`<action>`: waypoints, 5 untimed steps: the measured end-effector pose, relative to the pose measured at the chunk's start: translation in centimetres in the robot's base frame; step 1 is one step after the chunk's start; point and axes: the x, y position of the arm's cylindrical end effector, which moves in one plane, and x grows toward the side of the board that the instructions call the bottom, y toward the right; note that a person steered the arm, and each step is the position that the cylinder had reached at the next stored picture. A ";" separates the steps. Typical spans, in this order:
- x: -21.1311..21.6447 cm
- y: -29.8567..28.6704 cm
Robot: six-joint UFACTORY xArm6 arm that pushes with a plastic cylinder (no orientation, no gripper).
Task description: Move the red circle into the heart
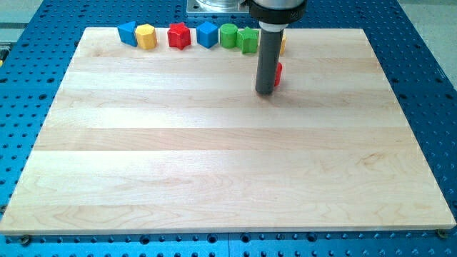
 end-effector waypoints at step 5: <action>-5.8 7.3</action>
